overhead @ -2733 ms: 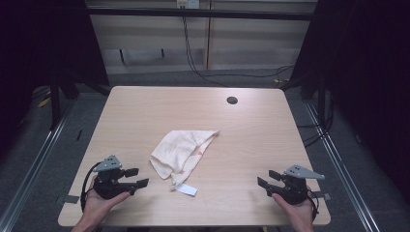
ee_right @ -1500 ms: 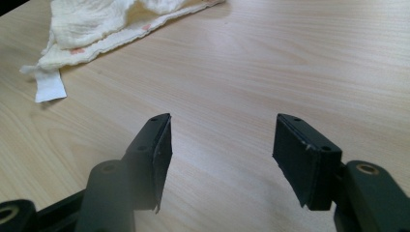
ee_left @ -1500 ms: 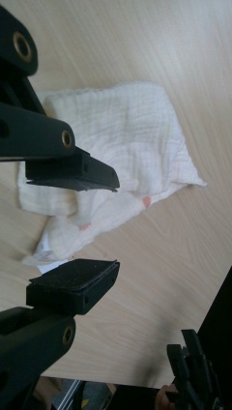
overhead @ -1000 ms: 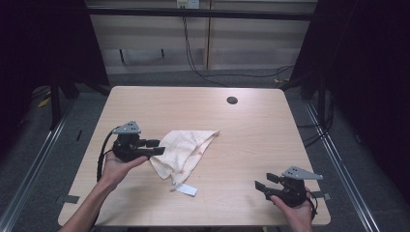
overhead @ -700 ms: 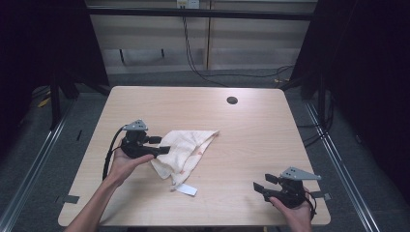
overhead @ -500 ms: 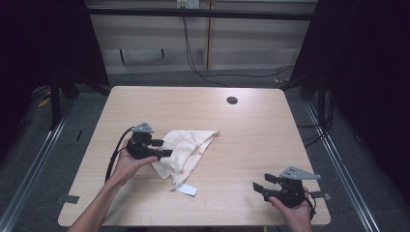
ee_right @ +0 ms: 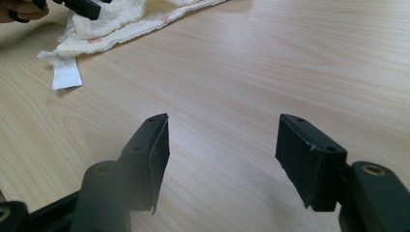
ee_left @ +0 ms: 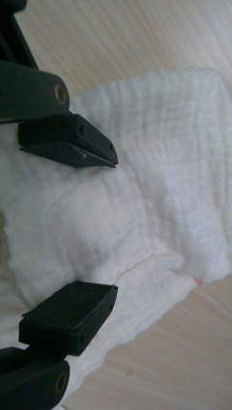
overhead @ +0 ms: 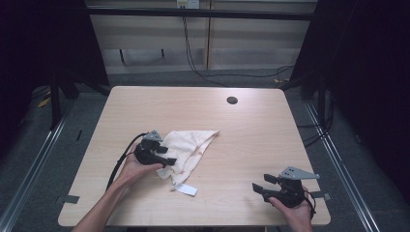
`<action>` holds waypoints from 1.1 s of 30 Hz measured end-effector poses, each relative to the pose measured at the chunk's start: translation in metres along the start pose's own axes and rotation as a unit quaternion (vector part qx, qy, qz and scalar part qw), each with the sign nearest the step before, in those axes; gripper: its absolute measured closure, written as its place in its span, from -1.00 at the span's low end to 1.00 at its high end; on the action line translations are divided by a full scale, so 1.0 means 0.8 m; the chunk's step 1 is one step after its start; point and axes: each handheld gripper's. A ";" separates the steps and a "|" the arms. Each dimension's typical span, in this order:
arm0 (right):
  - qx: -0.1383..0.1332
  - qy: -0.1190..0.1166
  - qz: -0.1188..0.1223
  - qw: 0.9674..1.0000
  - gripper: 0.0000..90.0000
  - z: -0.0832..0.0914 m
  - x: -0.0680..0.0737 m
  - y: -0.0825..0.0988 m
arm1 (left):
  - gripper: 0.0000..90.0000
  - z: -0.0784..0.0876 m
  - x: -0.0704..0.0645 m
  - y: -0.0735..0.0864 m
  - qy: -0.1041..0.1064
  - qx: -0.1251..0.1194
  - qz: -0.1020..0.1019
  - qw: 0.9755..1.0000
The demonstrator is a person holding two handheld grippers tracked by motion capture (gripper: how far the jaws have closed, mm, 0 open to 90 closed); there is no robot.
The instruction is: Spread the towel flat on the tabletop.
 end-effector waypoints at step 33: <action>0.019 -0.016 0.015 1.000 -0.20 -0.008 0.005 -0.003 | 0.79 -0.003 -0.038 0.013 0.039 -0.005 -0.004 0.999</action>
Point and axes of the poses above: each handheld gripper's, and its own axes: z roughly backward along the jaws, y roughly out of its underside, x roughly to its left, and after that the axes turned 5 degrees about z, right-handed
